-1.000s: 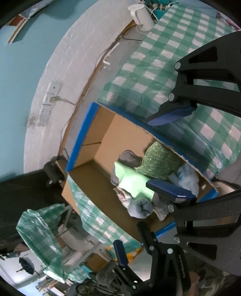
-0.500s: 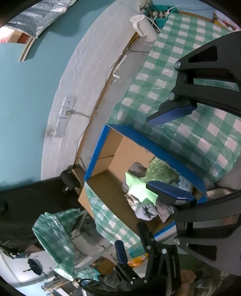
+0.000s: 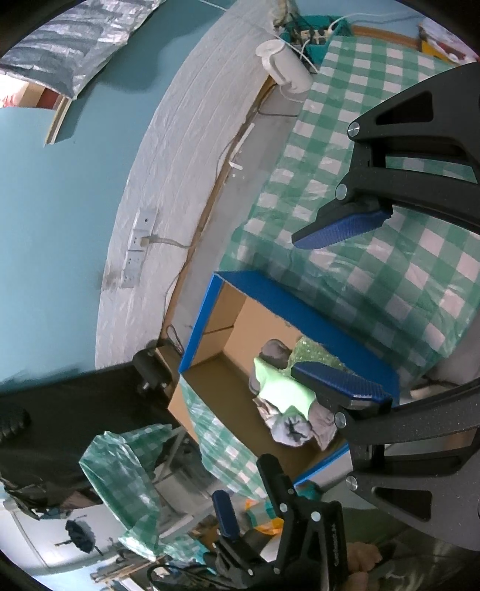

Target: Organize soft objects

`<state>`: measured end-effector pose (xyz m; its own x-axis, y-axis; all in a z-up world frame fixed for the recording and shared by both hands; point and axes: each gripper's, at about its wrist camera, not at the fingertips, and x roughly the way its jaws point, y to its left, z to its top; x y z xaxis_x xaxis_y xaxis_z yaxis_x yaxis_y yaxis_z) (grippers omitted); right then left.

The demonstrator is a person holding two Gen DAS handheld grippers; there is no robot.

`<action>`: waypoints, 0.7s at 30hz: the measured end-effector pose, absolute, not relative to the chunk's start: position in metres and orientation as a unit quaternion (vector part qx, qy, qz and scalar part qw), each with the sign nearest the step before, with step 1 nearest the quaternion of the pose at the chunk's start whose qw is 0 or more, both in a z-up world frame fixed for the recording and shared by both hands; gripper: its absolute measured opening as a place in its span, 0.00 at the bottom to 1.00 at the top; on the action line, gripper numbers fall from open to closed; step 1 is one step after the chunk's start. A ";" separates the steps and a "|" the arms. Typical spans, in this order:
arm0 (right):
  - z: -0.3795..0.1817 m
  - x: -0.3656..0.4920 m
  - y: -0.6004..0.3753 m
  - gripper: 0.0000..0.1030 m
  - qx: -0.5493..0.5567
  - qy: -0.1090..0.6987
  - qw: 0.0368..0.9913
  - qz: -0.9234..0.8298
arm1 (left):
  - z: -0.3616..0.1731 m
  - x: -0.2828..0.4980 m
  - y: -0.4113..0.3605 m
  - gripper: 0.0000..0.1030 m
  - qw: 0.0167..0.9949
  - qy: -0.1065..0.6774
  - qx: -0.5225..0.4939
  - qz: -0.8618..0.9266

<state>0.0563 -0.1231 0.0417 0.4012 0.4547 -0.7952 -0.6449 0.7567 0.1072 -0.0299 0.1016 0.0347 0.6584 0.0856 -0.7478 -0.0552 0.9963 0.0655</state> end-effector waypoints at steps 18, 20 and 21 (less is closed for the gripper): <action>0.036 0.058 -0.136 0.61 -0.106 0.442 0.828 0.327 | 0.032 -0.027 0.080 0.85 0.907 0.417 0.050 0.044; 0.036 0.057 -0.135 0.61 -0.107 0.442 0.828 0.327 | 0.031 -0.027 0.079 0.85 0.906 0.418 0.051 0.043; 0.036 0.057 -0.135 0.61 -0.107 0.442 0.828 0.327 | 0.031 -0.027 0.079 0.85 0.906 0.419 0.050 0.042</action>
<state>0.0575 -0.1348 0.0363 0.3949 0.4474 -0.8024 -0.6359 0.7635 0.1128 -0.0273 0.0793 0.0308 0.6455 0.1184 -0.7545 -0.0340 0.9914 0.1264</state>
